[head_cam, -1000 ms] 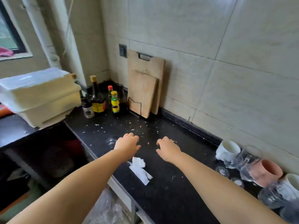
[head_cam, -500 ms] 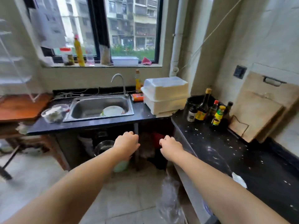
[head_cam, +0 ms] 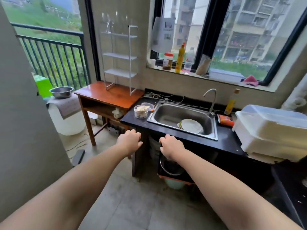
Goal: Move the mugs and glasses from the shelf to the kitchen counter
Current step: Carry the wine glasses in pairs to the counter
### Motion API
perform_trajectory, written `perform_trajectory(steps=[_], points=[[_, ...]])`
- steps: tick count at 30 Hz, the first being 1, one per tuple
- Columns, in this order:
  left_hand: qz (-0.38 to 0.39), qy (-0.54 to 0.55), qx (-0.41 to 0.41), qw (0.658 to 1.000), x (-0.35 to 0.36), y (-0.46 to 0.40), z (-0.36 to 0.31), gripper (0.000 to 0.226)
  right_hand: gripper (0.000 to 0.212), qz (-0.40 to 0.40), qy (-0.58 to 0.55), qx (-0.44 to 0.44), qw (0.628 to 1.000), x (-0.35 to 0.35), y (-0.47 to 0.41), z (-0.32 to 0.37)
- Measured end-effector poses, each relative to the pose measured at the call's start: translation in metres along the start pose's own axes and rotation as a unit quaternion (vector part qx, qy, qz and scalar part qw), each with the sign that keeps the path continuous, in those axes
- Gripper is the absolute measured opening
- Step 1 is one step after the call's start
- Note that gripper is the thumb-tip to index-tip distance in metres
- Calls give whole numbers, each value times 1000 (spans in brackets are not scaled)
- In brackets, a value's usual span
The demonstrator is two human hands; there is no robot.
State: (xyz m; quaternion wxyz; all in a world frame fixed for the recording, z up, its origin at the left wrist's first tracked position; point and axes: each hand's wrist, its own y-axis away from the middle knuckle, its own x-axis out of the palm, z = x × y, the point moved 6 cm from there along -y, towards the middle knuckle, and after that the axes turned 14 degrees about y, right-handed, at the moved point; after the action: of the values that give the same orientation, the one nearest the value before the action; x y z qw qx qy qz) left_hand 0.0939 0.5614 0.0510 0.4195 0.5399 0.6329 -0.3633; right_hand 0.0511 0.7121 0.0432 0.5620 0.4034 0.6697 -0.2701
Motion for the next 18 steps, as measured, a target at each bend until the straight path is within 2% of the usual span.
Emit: perform_trajectory(steps=[6, 10, 18], points=[[-31, -46, -27, 998, -42, -76, 52, 36, 33, -25, -7, -54, 998, -28, -117, 24], [-69, -46, -42, 996, -82, -130, 79, 35, 40, -51, -3, -79, 996, -61, -193, 31], [-122, -37, -67, 990, -160, -224, 169, 33, 32, -79, -27, -103, 991, -119, -338, 69]])
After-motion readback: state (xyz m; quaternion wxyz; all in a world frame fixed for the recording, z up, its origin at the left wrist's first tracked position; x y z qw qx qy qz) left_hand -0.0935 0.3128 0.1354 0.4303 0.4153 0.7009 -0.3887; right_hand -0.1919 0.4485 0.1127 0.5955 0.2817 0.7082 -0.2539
